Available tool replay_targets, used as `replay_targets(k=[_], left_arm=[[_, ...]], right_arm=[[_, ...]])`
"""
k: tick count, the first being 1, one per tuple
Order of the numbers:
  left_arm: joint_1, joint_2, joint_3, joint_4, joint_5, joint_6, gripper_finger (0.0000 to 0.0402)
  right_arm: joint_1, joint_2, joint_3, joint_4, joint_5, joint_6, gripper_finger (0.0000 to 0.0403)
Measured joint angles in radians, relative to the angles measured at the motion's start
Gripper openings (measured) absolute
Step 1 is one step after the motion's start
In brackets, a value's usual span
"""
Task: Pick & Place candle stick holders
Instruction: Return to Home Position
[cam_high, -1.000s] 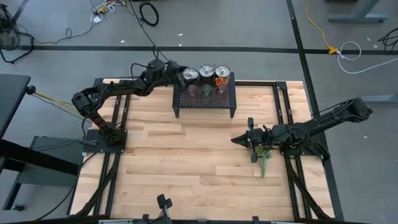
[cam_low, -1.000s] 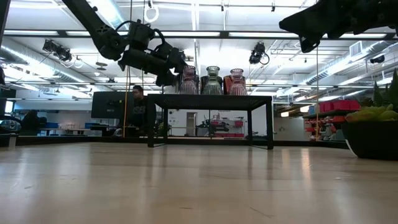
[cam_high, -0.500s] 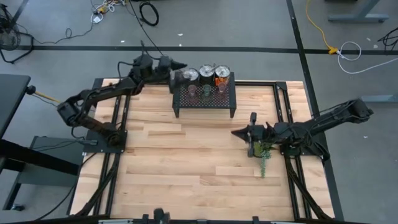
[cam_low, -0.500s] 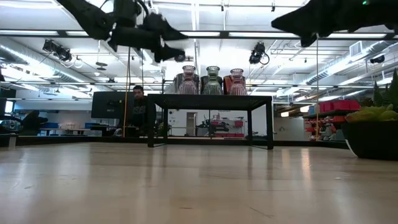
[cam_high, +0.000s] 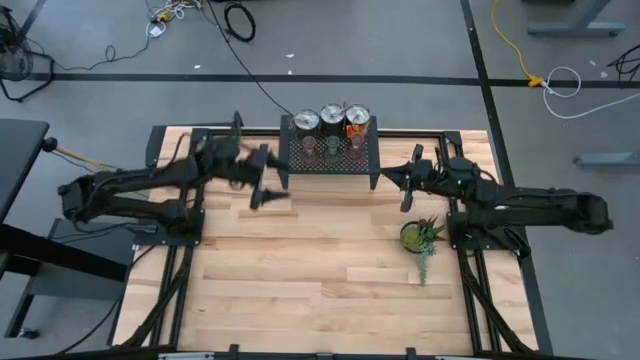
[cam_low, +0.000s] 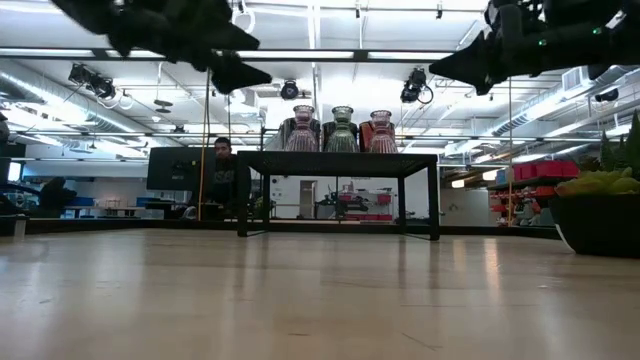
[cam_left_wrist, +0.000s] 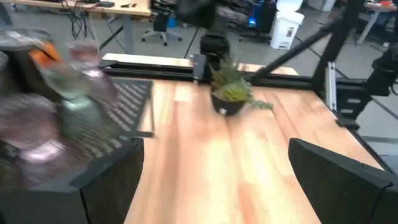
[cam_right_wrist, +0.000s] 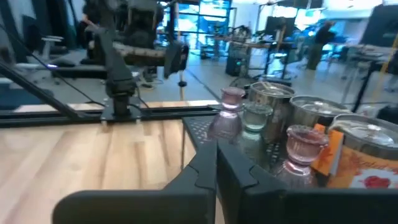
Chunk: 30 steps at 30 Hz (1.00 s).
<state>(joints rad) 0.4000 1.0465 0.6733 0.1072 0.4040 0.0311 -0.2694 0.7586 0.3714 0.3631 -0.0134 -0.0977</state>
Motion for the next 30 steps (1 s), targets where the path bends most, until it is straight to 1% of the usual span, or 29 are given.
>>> replay_targets(k=[2, 4, 7, 11, 13, 16, 19, 21, 26, 30], left_arm=[[-0.078, -0.046, -0.083, 0.061, -0.078, -0.024, 0.0399], [-0.153, -0.085, -0.160, 0.140, -0.154, -0.050, 0.0399], [-0.248, -0.127, -0.268, 0.256, -0.262, -0.069, 0.0399], [-0.343, -0.169, -0.405, 0.341, -0.496, -0.110, 0.0399], [-0.379, -0.185, -0.458, 0.368, -0.571, -0.142, 0.0399], [-0.422, -0.206, -0.512, 0.388, -0.578, -0.151, 0.0399], [-0.466, -0.213, -0.543, 0.430, -0.509, -0.124, 0.0399], [-0.495, -0.213, -0.559, 0.434, -0.492, -0.102, 0.0399], [-0.525, -0.211, -0.571, 0.442, -0.585, -0.132, 0.0399], [-0.525, -0.211, -0.571, 0.442, -0.584, -0.125, 0.0399]], right_arm=[[-0.045, -0.007, 0.000, -0.010, -0.070, 0.021, 0.0008], [-0.072, -0.009, 0.000, -0.010, -0.113, 0.049, 0.0008], [-0.091, -0.008, 0.000, -0.017, -0.135, 0.061, 0.0008], [-0.129, -0.008, 0.000, -0.007, -0.139, 0.052, 0.0008], [-0.144, -0.008, 0.000, -0.009, -0.152, 0.100, 0.0008], [-0.147, -0.008, 0.000, -0.048, -0.162, 0.139, 0.0008], [-0.147, -0.008, 0.000, -0.095, -0.162, 0.138, 0.0008], [-0.147, -0.008, 0.000, -0.122, -0.162, 0.140, 0.0008], [-0.147, -0.008, 0.000, -0.140, -0.162, 0.162, 0.0008], [-0.147, -0.008, 0.000, -0.141, -0.161, 0.185, 0.0008]])
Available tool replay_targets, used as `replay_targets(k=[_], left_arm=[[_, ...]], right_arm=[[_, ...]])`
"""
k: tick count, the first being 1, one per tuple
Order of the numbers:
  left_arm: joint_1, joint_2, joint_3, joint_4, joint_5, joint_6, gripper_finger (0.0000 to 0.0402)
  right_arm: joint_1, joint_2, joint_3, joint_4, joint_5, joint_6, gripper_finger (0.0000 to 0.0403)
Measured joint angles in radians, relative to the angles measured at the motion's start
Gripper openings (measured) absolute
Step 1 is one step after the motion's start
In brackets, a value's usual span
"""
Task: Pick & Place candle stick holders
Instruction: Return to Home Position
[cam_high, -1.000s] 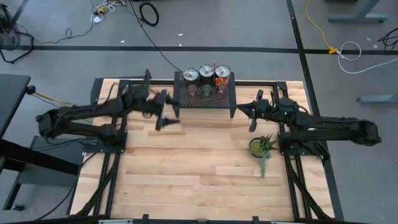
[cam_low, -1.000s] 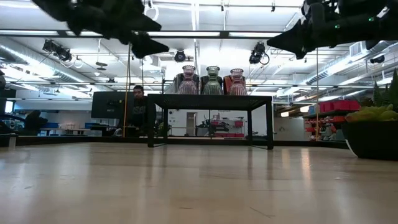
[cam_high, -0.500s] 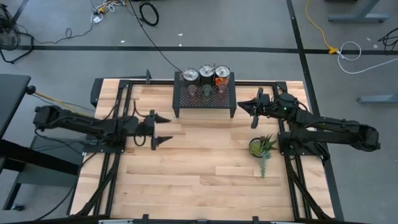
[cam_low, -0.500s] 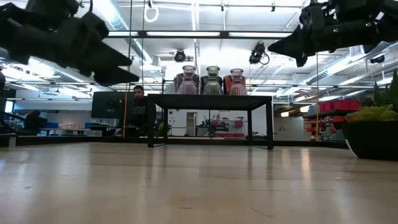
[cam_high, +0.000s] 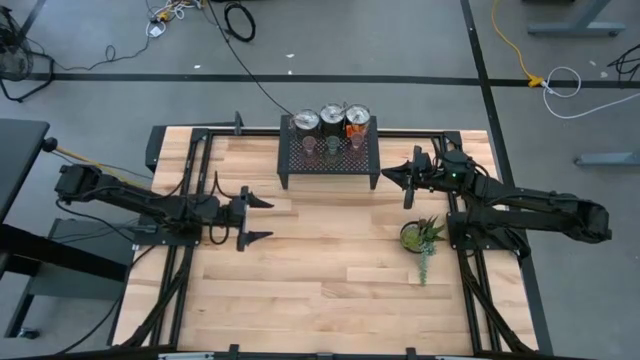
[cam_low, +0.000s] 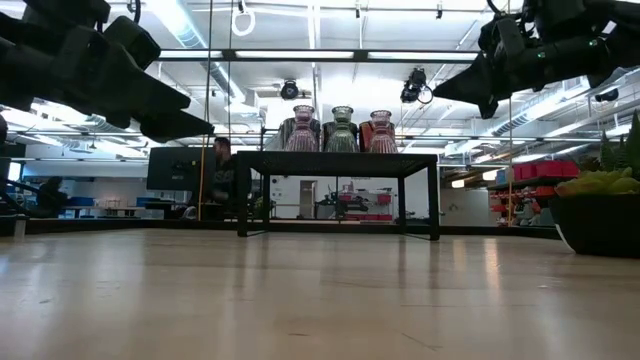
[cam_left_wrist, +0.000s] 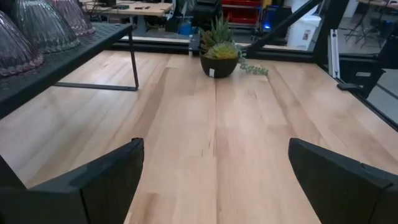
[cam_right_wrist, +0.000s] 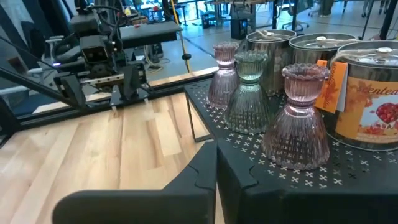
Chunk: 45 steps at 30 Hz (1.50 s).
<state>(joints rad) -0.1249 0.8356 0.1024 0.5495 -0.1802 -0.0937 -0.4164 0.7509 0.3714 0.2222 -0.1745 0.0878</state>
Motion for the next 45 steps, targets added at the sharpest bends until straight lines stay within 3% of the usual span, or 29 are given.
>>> replay_targets(k=[11, 19, 27, 35, 45], left_arm=[[0.000, 0.000, 0.000, 0.000, 0.000, 0.000, 0.0399], [0.000, -0.031, 0.000, -0.007, 0.001, 0.000, 0.0399], [0.000, -0.205, -0.010, -0.005, 0.001, 0.000, 0.0399], [0.000, -0.372, -0.094, -0.004, -0.001, 0.003, 0.0399], [0.000, -0.545, -0.093, -0.126, 0.001, 0.001, 0.0399]], right_arm=[[0.009, -0.006, -0.001, -0.004, 0.008, 0.005, 0.0008], [0.111, -0.202, -0.134, 0.066, 0.250, 0.004, 0.0008], [0.189, -0.528, -0.347, 0.088, 0.264, 0.005, 0.0008], [0.280, -0.731, -0.354, -0.105, 0.289, 0.005, 0.0008], [0.361, -0.751, -0.355, -0.051, 0.290, 0.005, 0.0008]])
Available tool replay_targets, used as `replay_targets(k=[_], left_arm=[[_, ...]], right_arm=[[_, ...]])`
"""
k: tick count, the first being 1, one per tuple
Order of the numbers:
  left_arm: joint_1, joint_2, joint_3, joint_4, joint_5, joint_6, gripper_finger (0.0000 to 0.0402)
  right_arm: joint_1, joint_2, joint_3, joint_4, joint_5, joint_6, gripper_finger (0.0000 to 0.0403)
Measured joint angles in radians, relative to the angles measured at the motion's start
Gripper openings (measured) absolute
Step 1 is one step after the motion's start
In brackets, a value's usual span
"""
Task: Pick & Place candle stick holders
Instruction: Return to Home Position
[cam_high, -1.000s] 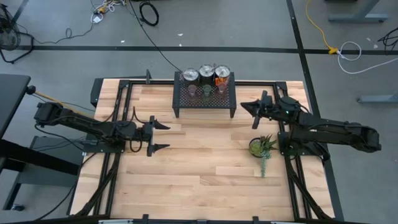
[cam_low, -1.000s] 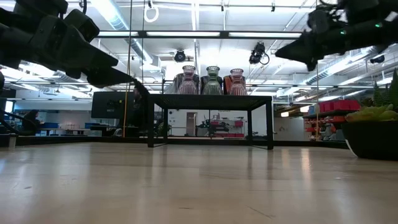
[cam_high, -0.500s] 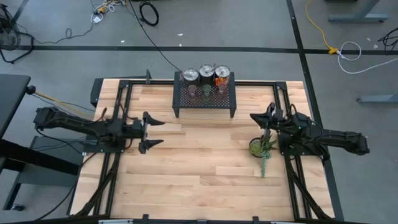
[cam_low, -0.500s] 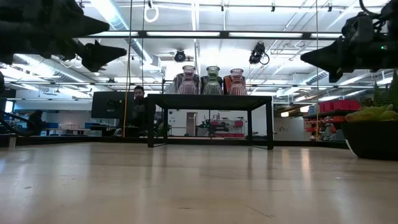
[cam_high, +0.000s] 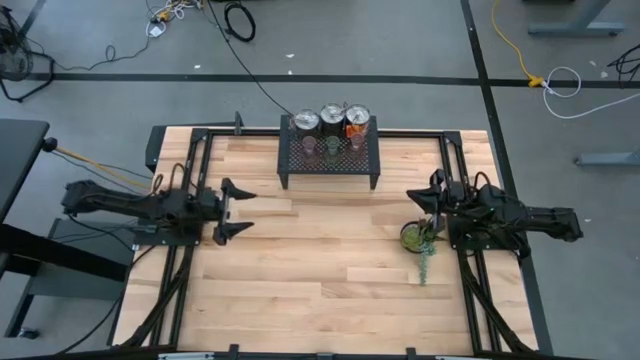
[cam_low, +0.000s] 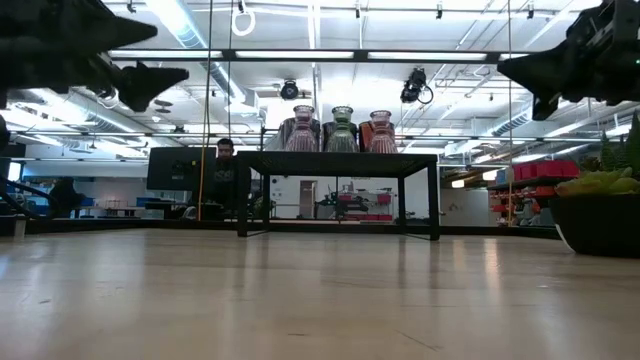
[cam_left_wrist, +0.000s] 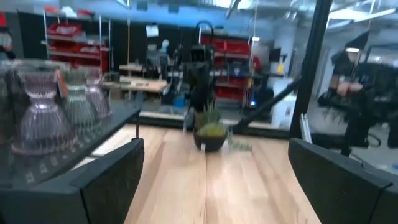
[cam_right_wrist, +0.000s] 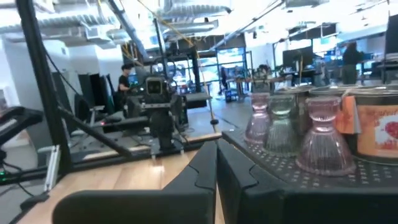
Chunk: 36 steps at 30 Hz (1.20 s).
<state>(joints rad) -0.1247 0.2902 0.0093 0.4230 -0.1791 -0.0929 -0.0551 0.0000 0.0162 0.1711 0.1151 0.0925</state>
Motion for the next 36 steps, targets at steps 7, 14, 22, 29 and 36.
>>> replay_targets(k=[7, 14, 22, 29, 36], left_arm=[[0.000, -0.145, 0.000, -0.003, 0.000, 0.000, 0.0399], [0.004, -0.289, -0.001, 0.052, 0.001, 0.000, 0.0399], [0.022, -0.281, -0.001, 0.096, 0.004, 0.000, 0.0399], [0.051, -0.280, -0.001, 0.096, 0.007, 0.000, 0.0399], [0.057, -0.280, -0.001, 0.096, 0.008, 0.000, 0.0399]], right_arm=[[0.056, 0.000, 0.000, -0.001, 0.000, 0.000, 0.0008], [0.066, 0.009, 0.000, -0.010, 0.000, 0.000, 0.0008], [0.065, 0.012, 0.000, -0.017, 0.007, -0.008, 0.0008], [0.065, 0.012, 0.000, -0.112, -0.139, -0.230, 0.0008], [0.066, 0.021, 0.000, -0.155, -0.168, -0.137, 0.0008]])
